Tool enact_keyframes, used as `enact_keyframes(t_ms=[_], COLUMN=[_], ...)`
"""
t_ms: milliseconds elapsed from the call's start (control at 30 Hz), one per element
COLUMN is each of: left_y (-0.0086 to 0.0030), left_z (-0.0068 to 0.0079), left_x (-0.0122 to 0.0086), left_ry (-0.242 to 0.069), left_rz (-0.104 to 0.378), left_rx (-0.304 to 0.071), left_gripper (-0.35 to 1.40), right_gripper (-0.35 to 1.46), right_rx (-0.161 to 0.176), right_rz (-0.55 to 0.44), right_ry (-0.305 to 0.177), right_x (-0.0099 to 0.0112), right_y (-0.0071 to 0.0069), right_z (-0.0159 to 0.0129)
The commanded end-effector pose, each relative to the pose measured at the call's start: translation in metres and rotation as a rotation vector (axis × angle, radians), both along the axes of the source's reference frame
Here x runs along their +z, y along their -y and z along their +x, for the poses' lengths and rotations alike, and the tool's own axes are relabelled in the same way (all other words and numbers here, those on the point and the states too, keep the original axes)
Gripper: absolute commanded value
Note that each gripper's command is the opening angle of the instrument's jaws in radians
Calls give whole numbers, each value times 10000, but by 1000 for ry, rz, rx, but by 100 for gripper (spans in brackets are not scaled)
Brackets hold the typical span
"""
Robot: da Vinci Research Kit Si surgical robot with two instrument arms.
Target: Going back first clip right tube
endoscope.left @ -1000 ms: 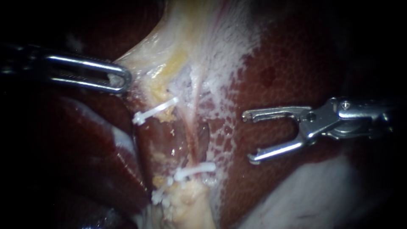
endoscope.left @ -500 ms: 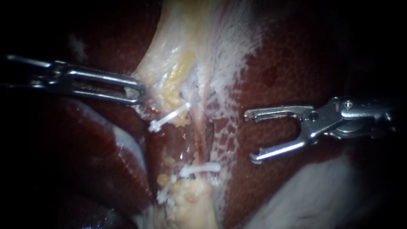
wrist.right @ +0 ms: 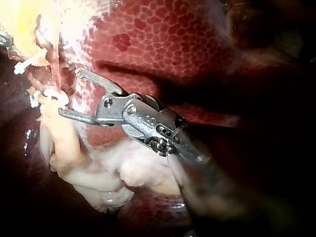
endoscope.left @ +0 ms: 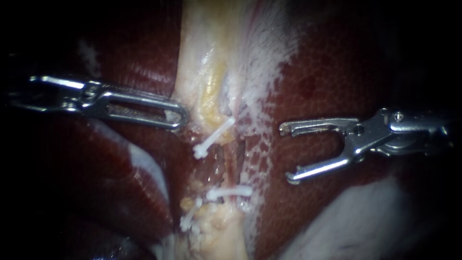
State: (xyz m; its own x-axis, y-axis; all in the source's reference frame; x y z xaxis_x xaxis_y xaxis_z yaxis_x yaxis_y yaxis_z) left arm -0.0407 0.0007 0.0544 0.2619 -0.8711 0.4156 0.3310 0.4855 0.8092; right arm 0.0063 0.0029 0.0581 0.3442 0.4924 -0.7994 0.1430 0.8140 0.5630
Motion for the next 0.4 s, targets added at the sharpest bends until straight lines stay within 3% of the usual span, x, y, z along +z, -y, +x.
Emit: enact_keyframes(t_ms=[33,400], left_y=[1,2], left_z=[-1,-1], left_x=[1,2], left_ry=[-1,1], left_rz=[4,4], left_rx=[-2,2], left_gripper=[-32,-32], right_gripper=[60,60], right_rx=[0,0], right_rz=[0,0], right_ry=[0,0], right_x=[-1,-1], right_y=[1,1], right_z=[0,0])
